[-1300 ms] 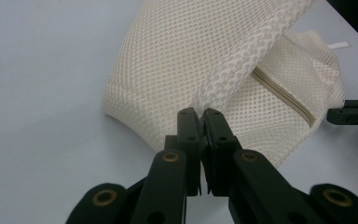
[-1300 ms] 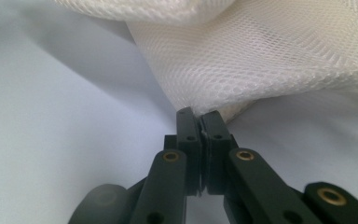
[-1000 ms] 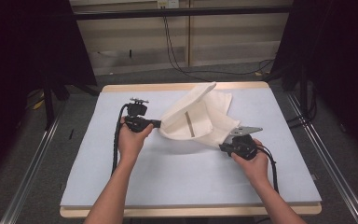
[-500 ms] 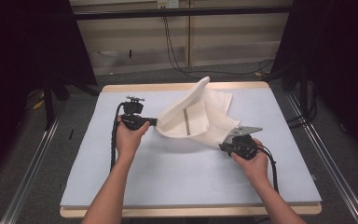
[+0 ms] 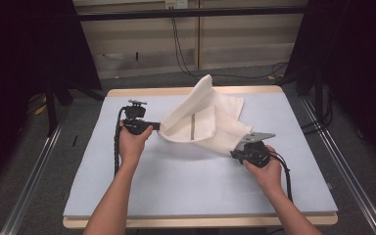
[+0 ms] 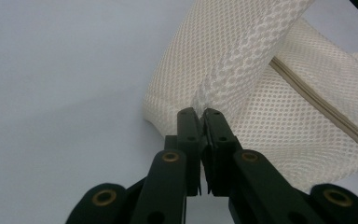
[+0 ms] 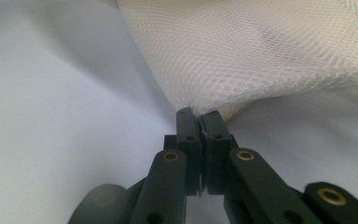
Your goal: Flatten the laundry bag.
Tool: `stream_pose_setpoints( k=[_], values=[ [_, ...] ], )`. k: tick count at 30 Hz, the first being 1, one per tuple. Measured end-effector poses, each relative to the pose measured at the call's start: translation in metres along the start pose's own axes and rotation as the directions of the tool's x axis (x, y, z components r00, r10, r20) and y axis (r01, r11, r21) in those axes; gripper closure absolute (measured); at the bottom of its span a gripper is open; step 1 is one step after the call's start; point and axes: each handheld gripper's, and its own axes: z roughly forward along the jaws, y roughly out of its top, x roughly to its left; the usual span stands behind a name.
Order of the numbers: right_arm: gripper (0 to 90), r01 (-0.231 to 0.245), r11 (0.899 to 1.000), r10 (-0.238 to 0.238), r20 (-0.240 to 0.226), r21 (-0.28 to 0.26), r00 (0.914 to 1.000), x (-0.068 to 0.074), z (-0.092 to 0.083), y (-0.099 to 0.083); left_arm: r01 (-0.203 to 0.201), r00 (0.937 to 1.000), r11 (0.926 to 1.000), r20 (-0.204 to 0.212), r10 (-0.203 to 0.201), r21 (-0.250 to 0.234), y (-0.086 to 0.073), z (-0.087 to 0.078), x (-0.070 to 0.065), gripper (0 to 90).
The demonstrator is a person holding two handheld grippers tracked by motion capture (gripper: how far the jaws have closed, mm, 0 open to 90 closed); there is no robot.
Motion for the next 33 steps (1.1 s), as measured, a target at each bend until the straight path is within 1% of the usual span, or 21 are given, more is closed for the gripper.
stream_pose_setpoints(
  k=[2,3,5,7,10,12,13,14,19,21,22,25,26,28,29,31,33],
  values=[
    [87.5,0.002,1.0,-0.002,0.001,0.0,1.0,0.0,0.0,0.0,0.005,1.0,1.0,-0.007,-0.005,0.002,0.0,0.001,0.003,86.6],
    [87.5,0.002,1.0,-0.002,0.002,0.001,1.0,0.0,0.0,0.0,0.014,0.9999,0.9999,-0.01,-0.014,-0.004,0.0,0.001,0.004,86.6],
    [87.4,0.002,1.0,-0.002,0.003,0.001,1.0,-0.001,0.0,0.0,0.008,0.9999,1.0,-0.014,-0.008,-0.002,0.0,0.001,0.006,86.6],
    [87.5,0.001,1.0,-0.001,0.0,-0.001,1.0,-0.001,0.0,0.0,0.016,0.9997,0.9999,-0.017,-0.016,-0.003,0.0,0.001,0.008,86.6],
    [87.5,0.0,1.0,0.0,0.004,0.002,1.0,-0.001,0.001,0.001,0.015,0.9995,0.9999,-0.027,-0.015,0.002,0.0,0.001,0.011,86.6],
    [87.5,0.0,1.0,0.0,0.008,0.006,1.0,-0.002,0.0,0.001,0.026,0.9992,0.9997,-0.032,-0.026,0.004,0.0,0.001,0.014,86.6],
    [87.5,-0.004,1.0,0.003,0.012,0.01,0.9999,-0.001,0.0,0.001,0.036,0.9988,0.9993,-0.034,-0.036,-0.005,0.0,0.002,0.015,86.6],
    [87.5,-0.006,1.0,0.006,0.014,0.01,0.9999,-0.001,0.0,0.001,0.027,0.9989,0.9996,-0.038,-0.027,0.003,0.0,0.001,0.016,86.6],
    [87.4,0.006,1.0,-0.006,0.021,0.011,0.9998,-0.004,0.0,0.002,0.042,0.9979,0.9991,-0.05,-0.042,0.0,0.0,0.001,0.022,86.6],
    [87.4,0.007,1.0,-0.007,0.024,0.01,0.9997,-0.004,0.0,0.002,0.044,0.9973,0.999,-0.06,-0.044,0.01,-0.001,0.001,0.028,86.6],
    [87.5,0.005,1.0,-0.006,0.024,0.011,0.9997,-0.004,0.0,0.002,0.048,0.9973,0.9988,-0.057,-0.047,0.013,-0.001,0.001,0.029,86.6],
    [87.5,0.006,1.0,-0.007,0.023,0.011,0.9997,-0.005,0.0,0.002,0.06,0.996,0.9982,-0.066,-0.06,0.002,-0.001,0.002,0.034,86.6],
    [87.4,0.006,1.0,-0.007,0.027,0.011,0.9996,-0.005,0.0,0.002,0.058,0.9959,0.9983,-0.069,-0.057,0.006,-0.001,0.001,0.036,86.6],
    [87.4,0.008,1.0,-0.008,0.026,0.012,0.9996,-0.006,-0.001,0.002,0.072,0.995,0.9974,-0.07,-0.071,0.01,-0.001,0.001,0.04,86.6],
    [87.4,0.009,1.0,-0.009,0.024,0.013,0.9997,-0.006,-0.001,0.002,0.08,0.9942,0.9968,-0.072,-0.08,0.005,-0.001,0.001,0.041,86.6],
    [87.5,0.01,1.0,-0.011,0.028,0.013,0.9996,-0.007,-0.001,0.002,0.085,0.9929,0.9964,-0.084,-0.084,0.004,-0.002,0.001,0.044,86.6],
    [87.5,-0.004,1.0,0.003,0.034,0.014,0.9994,-0.006,-0.002,0.001,0.09,0.9926,0.9959,-0.084,-0.088,0.014,-0.002,0.0,0.047,86.6]
  ],
)
